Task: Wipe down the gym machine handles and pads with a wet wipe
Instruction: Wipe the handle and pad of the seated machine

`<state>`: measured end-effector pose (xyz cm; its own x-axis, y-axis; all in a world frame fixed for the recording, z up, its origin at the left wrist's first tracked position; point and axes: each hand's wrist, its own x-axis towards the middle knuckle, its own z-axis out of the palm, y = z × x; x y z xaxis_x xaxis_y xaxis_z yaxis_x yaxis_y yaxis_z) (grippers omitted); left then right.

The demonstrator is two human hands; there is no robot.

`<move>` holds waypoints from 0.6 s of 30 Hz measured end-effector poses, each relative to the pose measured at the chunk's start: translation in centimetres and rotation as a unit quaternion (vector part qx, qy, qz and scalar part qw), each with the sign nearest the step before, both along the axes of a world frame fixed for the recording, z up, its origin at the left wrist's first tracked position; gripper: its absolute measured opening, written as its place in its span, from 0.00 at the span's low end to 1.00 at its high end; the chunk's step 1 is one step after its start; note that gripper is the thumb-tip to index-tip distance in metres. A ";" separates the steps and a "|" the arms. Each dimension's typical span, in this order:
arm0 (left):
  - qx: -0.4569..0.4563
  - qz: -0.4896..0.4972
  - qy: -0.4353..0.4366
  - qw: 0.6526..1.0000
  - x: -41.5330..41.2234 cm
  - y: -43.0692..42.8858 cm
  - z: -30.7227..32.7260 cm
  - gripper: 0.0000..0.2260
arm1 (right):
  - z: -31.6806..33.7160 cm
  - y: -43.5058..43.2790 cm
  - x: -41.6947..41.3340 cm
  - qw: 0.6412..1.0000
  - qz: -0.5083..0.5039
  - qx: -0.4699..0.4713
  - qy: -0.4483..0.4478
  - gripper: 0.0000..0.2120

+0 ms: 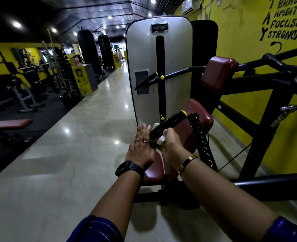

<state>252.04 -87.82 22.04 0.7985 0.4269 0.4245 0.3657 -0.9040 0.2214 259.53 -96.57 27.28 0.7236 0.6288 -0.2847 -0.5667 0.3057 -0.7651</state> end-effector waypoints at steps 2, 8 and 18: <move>-0.006 -0.001 -0.006 1.000 0.0 0.0 0.1 0.37 | 0.0 0.2 0.0 1.000 -0.015 0.008 0.016 0.19; -0.004 -0.001 -0.011 1.000 0.1 0.0 0.0 0.36 | 0.9 -0.2 1.5 0.994 -0.086 0.066 0.033 0.09; -0.023 -0.001 -0.011 1.000 0.1 0.1 0.1 0.35 | 2.1 -1.0 3.8 0.952 -0.204 -0.011 -0.228 0.18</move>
